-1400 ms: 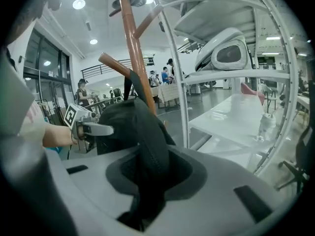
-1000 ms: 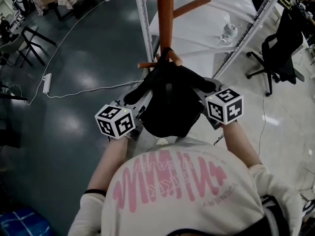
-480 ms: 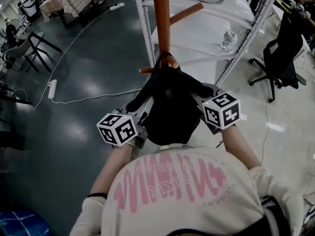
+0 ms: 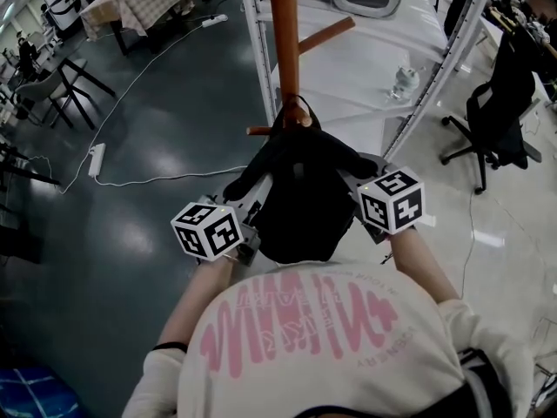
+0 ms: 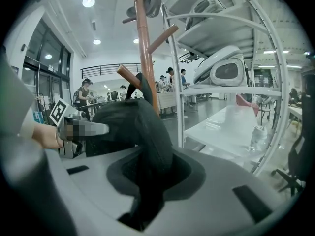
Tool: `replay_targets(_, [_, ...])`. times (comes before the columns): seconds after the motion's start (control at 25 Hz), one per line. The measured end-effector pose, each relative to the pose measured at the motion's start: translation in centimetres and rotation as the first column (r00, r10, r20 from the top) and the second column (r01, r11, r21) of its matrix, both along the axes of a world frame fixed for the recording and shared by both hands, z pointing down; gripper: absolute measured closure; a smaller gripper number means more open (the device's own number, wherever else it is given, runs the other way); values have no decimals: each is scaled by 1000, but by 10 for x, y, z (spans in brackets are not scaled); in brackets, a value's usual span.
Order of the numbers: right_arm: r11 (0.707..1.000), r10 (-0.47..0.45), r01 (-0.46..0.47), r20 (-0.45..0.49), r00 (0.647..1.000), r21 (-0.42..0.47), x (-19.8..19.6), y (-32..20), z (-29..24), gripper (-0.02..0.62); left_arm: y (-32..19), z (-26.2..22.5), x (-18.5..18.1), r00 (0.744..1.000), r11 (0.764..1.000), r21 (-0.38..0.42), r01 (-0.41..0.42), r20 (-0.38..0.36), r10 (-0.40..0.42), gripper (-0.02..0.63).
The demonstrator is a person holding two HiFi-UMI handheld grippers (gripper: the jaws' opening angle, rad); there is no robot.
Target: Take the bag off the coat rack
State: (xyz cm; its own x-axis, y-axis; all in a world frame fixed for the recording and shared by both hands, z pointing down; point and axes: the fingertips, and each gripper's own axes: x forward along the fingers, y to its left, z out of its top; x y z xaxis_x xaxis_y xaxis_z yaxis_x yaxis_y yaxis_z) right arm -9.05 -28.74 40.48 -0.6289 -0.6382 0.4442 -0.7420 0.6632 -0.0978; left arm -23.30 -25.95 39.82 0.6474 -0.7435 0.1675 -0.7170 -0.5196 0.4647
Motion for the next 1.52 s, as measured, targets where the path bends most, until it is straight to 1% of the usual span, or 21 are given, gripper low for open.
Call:
replay_targets(0.36, [1000,-15,16,-12,1000,13,3,-1,-8,526,0,-6,3,1000,1000,4,9,-10,-9,505])
replay_targets(0.64, [998,-63,64,-11,998,10,5,3,-16,526,8,-14,5,1000,1000,9,28,-7,-28,505])
replay_targets(1.04, [989,-147,147,1,989,-22,8,10,-22,526,23,-22,10,994,994,10,108,15,-108,505])
replay_targets(1.28, [982,-191,191,-6,982,-15,12,11,-25,526,32,-23,17,988,988,8,156,11,-156,505])
replay_targets(1.52, [977,-215,215,9,977,-9,9,14,-26,526,38,-27,15,984,984,21,174,24,-175,506])
